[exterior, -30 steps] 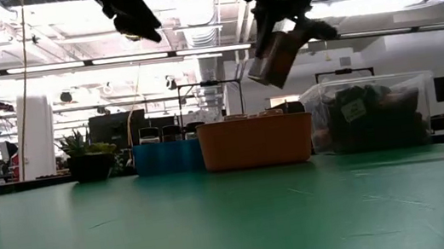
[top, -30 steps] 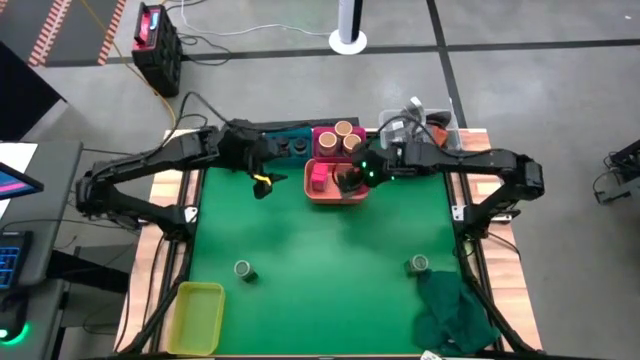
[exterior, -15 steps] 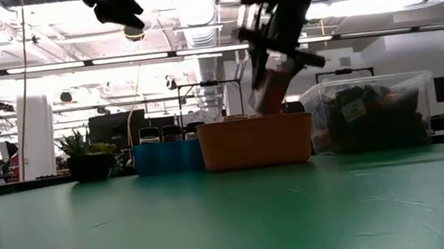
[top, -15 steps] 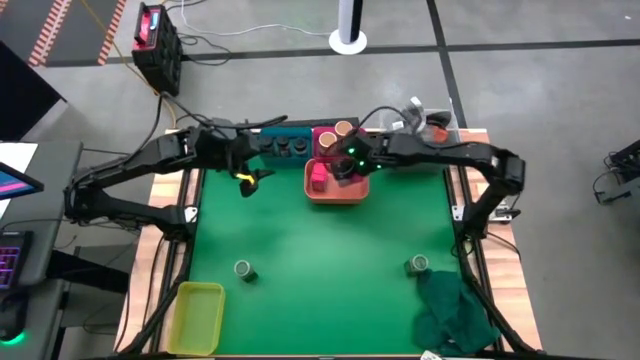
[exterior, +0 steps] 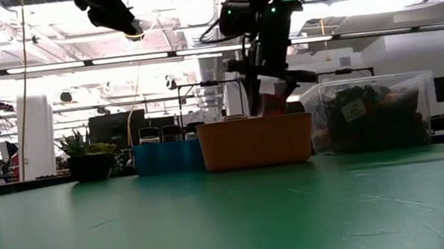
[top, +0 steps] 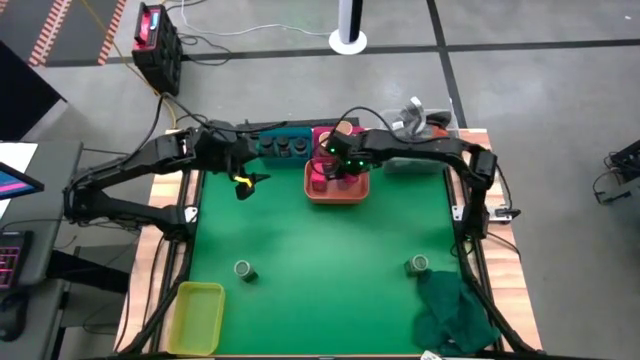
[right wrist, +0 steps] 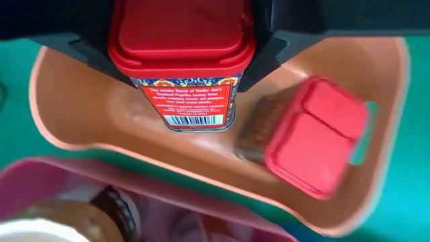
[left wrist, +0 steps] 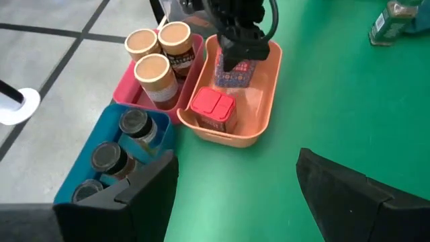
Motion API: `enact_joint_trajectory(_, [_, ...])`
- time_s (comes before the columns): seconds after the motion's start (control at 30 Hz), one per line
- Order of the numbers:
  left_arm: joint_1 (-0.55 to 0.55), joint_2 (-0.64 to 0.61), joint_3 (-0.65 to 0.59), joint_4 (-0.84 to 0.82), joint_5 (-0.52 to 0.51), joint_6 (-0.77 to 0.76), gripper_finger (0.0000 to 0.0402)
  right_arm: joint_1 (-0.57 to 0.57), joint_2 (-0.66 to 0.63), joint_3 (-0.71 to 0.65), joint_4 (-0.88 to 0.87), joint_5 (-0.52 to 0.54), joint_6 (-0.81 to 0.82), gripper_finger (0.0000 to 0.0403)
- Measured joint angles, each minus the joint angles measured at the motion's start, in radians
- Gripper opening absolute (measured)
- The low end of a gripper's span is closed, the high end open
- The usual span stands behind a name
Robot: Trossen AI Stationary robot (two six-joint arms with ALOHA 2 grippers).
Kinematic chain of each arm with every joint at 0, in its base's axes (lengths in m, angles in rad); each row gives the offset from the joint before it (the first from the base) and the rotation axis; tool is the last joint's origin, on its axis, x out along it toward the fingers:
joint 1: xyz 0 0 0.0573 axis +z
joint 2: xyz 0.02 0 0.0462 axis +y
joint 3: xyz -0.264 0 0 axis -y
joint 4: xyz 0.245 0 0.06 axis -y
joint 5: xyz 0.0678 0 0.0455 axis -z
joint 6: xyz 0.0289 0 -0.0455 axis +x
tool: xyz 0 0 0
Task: Sort spices by type
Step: Put the red seasoning can into the orange bin, then put the left green seasoning bottle into the yellow bin
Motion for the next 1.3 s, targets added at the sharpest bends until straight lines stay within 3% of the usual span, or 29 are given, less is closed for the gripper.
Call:
enact_joint_trajectory(0.87, [0.0, -0.013, 0.0, 0.006, -0.013, -0.008, 0.029, -0.02, 0.015, 0.01, -0.052, -0.075, -0.14, 0.0255])
enact_joint_trajectory(1.3, [0.0, -0.035, 0.0, 0.005, -0.015, -0.01, 0.029, -0.025, 0.014, 0.01, -0.063, -0.076, -0.15, 0.0357])
